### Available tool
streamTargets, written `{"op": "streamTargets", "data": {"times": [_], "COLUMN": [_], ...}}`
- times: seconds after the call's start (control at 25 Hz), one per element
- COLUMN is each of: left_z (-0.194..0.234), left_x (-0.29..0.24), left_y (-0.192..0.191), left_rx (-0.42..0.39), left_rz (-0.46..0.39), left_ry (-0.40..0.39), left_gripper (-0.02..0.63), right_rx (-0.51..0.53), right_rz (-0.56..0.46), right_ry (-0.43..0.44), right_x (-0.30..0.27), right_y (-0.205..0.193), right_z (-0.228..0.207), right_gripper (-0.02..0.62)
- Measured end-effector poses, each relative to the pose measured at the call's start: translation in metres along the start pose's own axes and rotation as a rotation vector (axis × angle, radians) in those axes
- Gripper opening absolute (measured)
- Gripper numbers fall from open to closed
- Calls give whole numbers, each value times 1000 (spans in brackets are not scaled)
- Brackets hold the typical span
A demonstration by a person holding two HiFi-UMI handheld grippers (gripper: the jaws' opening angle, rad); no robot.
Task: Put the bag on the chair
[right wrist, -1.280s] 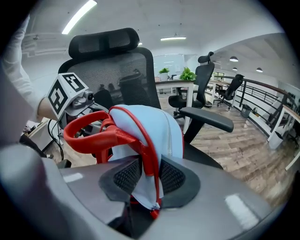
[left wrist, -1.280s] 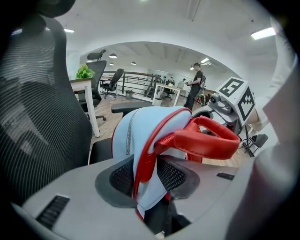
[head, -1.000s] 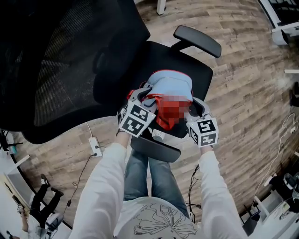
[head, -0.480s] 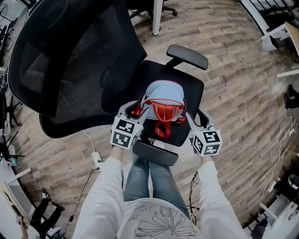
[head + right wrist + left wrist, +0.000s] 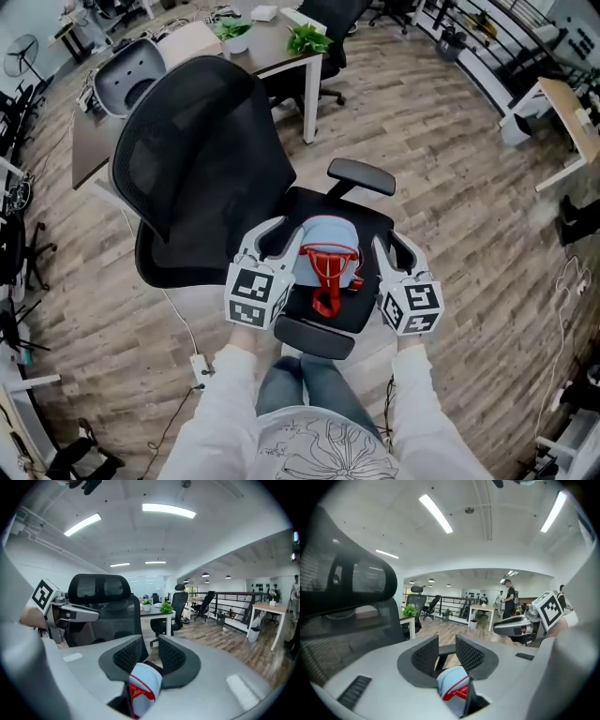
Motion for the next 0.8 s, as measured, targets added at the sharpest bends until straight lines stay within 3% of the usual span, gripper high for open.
{"op": "streamTargets", "data": {"times": [0.28,0.64,0.8], "left_z": [-9,-18,-22], "left_x": [52,119,137], "left_y": [55,105,114], "left_rx": [22,37,68], "left_rz": [-125,-302,-337], "left_ry": [91,143,147], "left_gripper": [26,20,20], "right_rx": [73,83,77], "right_rz": [-105,-298,-339], "right_ry": [-47,-66,-75], "right_x": [40,93,109], "right_y": [63,120,132], "right_z": [22,49,56], "right_gripper": [81,66,54]}}
Point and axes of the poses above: the fingertips, and each gripper's own axes: x backward along the fingers, z to its left, y out of its top, the point moved 5 cm from there along x, backward along the fingers, and after that the axes turned 7 degrees about z, right-handed, at the moved point
